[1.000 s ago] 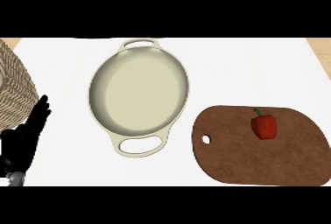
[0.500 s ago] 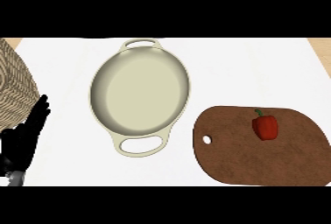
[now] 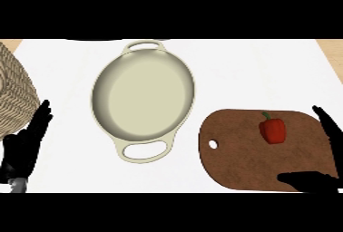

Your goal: Pick the bell pepper from the cutting board and place it in the pot

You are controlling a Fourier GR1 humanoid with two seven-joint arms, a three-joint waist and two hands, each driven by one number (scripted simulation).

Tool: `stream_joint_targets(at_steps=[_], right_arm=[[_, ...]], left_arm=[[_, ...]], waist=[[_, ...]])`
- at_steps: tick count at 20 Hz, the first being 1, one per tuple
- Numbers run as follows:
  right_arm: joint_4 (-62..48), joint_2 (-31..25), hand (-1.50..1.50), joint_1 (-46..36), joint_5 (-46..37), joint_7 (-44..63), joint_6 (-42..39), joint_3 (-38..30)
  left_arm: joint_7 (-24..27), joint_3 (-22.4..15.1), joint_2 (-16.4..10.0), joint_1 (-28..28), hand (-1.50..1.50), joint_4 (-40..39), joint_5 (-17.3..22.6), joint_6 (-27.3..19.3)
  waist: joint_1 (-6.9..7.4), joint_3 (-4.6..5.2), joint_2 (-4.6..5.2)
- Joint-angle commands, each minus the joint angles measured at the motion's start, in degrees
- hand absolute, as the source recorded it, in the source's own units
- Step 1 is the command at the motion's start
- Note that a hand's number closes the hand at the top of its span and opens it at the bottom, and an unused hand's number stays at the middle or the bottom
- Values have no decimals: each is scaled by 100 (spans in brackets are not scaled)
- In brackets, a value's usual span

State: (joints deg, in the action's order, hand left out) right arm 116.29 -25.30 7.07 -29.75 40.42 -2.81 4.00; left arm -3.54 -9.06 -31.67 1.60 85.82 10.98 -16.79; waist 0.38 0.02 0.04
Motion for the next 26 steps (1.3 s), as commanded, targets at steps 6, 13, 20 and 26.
stream_joint_targets(at_steps=[6, 13, 20, 26], right_arm=[[-208, 343, -150, -480, -194, 476, -758, -58], [-1276, 710, -150, -1108, -559, 165, -735, -197], [-1844, 969, -150, -924, -1010, -387, -344, -264], [-1741, 1094, -150, -1119, -1017, -235, -667, -426]], left_arm=[[91, 209, 642, -225, 0, -392, -544, 185], [-275, 689, 524, 268, 0, 382, -696, 646], [-393, 1038, 756, -399, 0, -206, -864, 955], [-430, 1253, 988, -308, 0, -68, -1181, 1128]], waist=[[-51, 0, -4], [-21, -2, -7], [-43, -2, -3], [-44, -1, -6]])
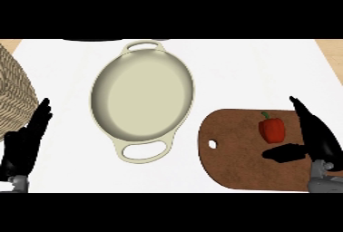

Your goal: Pick the bell pepper from the cutting board and place it in the pot

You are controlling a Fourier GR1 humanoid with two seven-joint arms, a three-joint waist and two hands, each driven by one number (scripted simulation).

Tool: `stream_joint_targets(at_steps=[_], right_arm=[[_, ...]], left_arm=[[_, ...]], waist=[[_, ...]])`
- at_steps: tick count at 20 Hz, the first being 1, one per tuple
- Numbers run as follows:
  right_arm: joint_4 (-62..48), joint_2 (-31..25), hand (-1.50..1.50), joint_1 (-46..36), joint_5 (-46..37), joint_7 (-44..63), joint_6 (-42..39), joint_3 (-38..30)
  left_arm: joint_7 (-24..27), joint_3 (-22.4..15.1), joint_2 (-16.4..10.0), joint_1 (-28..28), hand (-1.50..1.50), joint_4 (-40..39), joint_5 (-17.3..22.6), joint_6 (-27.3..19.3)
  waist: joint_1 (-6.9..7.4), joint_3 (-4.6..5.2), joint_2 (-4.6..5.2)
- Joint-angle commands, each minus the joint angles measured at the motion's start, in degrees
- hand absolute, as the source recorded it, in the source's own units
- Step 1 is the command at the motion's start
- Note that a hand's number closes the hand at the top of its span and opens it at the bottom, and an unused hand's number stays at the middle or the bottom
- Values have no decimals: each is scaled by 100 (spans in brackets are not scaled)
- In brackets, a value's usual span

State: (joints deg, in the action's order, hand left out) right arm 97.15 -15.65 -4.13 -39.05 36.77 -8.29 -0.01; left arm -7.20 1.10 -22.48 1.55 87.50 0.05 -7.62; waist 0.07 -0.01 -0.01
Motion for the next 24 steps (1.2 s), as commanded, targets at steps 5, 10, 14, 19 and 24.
stream_joint_targets(at_steps=[5, 10, 14, 19, 24], right_arm=[[-961, -77, 150, -330, -305, -982, 144, -14], [-636, 320, 150, -154, -733, -807, 319, 271], [-77, 774, 150, -479, -1195, -799, -746, 2439], [-625, 1528, 150, -1359, -1375, -896, -1842, 4323], [-688, 1554, 150, -2113, -780, 258, -1596, 5779]], left_arm=[[147, 156, 310, -263, 0, -326, -270, 104], [-86, 284, 475, 144, 0, 320, -470, 178], [-44, 185, 277, -80, 0, 89, -280, 451], [-43, -156, 399, -328, 0, 146, -407, 537], [-196, 18, 340, -501, 0, 30, -398, 457]], waist=[[5, 0, 6], [7, 1, -2], [354, 35, 13], [901, 50, 79], [551, 16, 9]])
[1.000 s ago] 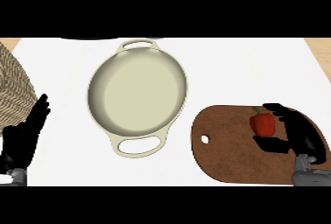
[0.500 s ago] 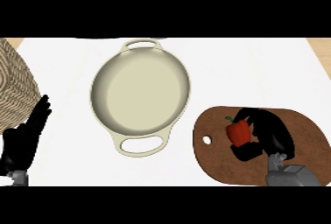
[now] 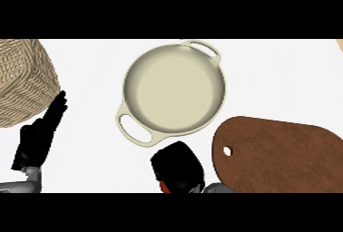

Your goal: Pick the bell pepper from the cutting board and place it in the pot

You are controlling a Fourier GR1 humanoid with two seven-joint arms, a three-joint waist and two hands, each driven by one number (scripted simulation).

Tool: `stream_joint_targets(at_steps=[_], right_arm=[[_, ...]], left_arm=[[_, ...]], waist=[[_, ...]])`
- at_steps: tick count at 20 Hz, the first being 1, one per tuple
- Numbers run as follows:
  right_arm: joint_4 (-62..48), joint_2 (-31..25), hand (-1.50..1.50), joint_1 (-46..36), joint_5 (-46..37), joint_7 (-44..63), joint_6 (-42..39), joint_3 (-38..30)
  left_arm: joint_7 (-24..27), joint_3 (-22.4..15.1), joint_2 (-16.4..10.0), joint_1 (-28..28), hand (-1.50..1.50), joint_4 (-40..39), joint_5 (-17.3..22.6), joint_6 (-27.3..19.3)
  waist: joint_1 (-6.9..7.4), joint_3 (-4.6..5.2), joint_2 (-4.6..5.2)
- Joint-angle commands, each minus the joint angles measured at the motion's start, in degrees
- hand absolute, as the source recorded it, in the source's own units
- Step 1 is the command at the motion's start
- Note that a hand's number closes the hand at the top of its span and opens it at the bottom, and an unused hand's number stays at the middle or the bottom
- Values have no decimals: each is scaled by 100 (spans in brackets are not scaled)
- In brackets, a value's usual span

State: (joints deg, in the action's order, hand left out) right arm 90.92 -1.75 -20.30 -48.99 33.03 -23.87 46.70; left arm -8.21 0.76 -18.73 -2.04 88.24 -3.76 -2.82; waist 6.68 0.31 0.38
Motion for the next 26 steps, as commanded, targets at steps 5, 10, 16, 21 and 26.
stream_joint_targets(at_steps=[5, 10, 16, 21, 26], right_arm=[[568, 172, 150, -1750, 316, 1681, 623, 1458], [1042, 174, 150, -2673, -345, 2622, 1377, 1434], [1161, 174, 150, -3704, 281, 3334, 2212, 912], [546, 174, 150, -4264, 634, 3490, 3183, 789], [-415, 174, 150, -4970, 1044, 2852, 3633, 162]], left_arm=[[-81, 152, -28, 39, 0, -84, 21, -42], [98, 141, -18, 296, 0, -65, -59, -67], [158, 224, 48, 89, 0, -260, -19, -90], [-213, 371, -118, 104, 0, 0, 54, -15], [15, 284, 82, 33, 0, -207, -76, -119]], waist=[[-266, -19, -77], [-349, -19, -126], [-388, -12, -76], [-385, -21, -62], [-471, -21, -29]])
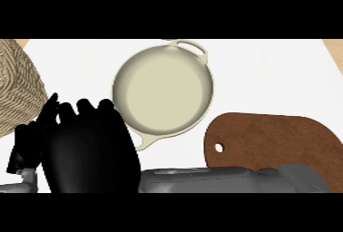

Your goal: Pick the bell pepper from the cutting board and place it in the pot

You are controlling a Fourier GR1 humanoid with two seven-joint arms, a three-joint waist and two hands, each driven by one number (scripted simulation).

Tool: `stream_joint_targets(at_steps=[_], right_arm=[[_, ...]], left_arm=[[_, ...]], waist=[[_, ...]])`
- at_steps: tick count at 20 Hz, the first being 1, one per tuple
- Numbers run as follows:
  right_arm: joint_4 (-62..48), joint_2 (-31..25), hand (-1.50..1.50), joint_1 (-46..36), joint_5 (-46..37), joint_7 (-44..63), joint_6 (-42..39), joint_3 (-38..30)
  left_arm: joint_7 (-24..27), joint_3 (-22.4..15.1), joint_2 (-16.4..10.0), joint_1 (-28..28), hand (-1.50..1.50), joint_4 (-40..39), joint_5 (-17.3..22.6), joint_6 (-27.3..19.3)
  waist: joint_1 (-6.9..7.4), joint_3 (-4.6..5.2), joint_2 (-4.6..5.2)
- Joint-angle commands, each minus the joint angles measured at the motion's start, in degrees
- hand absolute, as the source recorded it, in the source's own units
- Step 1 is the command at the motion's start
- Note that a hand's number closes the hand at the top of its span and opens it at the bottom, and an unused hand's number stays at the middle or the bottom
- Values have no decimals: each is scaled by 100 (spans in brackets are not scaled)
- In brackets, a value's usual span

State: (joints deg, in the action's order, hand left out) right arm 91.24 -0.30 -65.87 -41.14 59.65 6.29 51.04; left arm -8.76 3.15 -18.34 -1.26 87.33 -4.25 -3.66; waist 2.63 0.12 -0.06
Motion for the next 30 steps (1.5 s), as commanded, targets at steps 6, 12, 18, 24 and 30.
stream_joint_targets(at_steps=[6, 12, 18, 24, 30], right_arm=[[-1867, 30, 150, -887, 870, -951, 1037, -856], [-3580, 30, 150, -1391, 1400, -2009, 1565, -926], [-4823, 30, 150, -1468, 1744, -3147, 1699, -941], [-5747, 30, 150, -1677, 2099, -3638, 1687, -771], [-6008, 30, -150, -1469, 3033, -4073, 1624, -1263]], left_arm=[[56, 183, -91, 48, 0, 22, 47, 130], [-112, 53, 27, 121, 0, 291, -66, 66], [166, 197, -57, -84, 0, -112, 56, 291], [55, -61, 164, -199, 0, 18, -110, 177], [321, -136, 217, -151, 0, -117, -201, 187]], waist=[[-73, -5, 29], [87, -2, 68], [121, 3, 111], [373, 8, 174], [506, 10, 227]])
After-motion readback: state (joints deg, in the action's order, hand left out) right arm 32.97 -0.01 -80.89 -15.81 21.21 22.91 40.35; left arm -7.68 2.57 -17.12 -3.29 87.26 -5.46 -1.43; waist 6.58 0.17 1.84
